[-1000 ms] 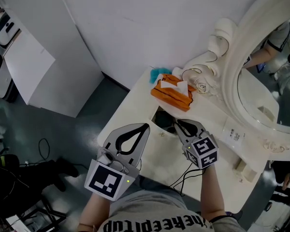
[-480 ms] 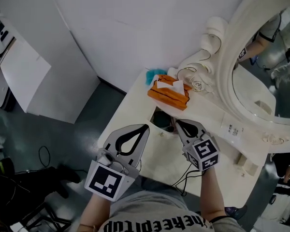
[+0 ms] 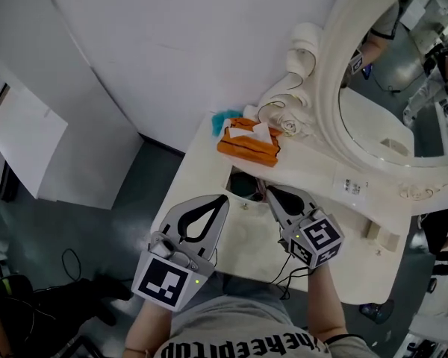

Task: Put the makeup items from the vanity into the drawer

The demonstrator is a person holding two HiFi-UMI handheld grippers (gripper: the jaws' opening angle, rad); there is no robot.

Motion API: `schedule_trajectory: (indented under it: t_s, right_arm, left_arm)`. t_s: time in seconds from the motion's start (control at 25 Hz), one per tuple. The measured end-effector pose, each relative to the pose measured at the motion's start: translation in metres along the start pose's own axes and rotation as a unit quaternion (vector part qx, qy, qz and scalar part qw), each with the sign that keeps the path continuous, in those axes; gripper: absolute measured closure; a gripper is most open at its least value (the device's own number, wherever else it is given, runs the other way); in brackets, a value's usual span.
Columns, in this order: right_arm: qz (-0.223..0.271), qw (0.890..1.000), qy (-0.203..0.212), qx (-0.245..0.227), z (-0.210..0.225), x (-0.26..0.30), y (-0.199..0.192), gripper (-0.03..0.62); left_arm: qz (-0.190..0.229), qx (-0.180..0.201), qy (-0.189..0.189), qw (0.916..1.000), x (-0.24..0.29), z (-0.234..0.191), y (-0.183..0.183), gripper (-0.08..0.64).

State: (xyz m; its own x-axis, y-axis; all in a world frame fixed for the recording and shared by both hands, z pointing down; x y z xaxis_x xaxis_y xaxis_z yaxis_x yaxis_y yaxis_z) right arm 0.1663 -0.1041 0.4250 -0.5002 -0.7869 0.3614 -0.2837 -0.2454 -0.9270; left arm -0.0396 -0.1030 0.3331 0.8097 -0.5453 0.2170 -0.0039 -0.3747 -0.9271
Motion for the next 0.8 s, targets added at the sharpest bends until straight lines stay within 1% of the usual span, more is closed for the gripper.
schedule_trajectory:
  t_s: [0.36,0.8]
  right_arm:
    - [0.040,0.998,-0.042,0.024,-0.020,-0.025,0.014,0.577]
    - [0.073,0.992,-0.099,0.023,-0.043,-0.068,0.034,0.578]
  left_arm:
    - [-0.013,0.015,-0.045,0.9988,-0.005,0.007,0.001,0.540]
    - [-0.023,0.032,-0.114,0.9927,-0.002,0.029,0.001,0.540]
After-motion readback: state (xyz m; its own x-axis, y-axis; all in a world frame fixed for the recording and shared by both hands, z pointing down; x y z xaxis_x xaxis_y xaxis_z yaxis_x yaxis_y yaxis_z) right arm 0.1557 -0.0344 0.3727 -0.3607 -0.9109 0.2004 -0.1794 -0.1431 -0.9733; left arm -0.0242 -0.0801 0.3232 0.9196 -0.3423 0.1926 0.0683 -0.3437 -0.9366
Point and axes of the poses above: the fingertips, and each gripper's own axes: x forward along the fingers, z to its right, y out of its top, the point moved 8 cm from there along -x, backward along the fingers, and after that the axes turned 14 degrees about -x, right-handed, at the moved point
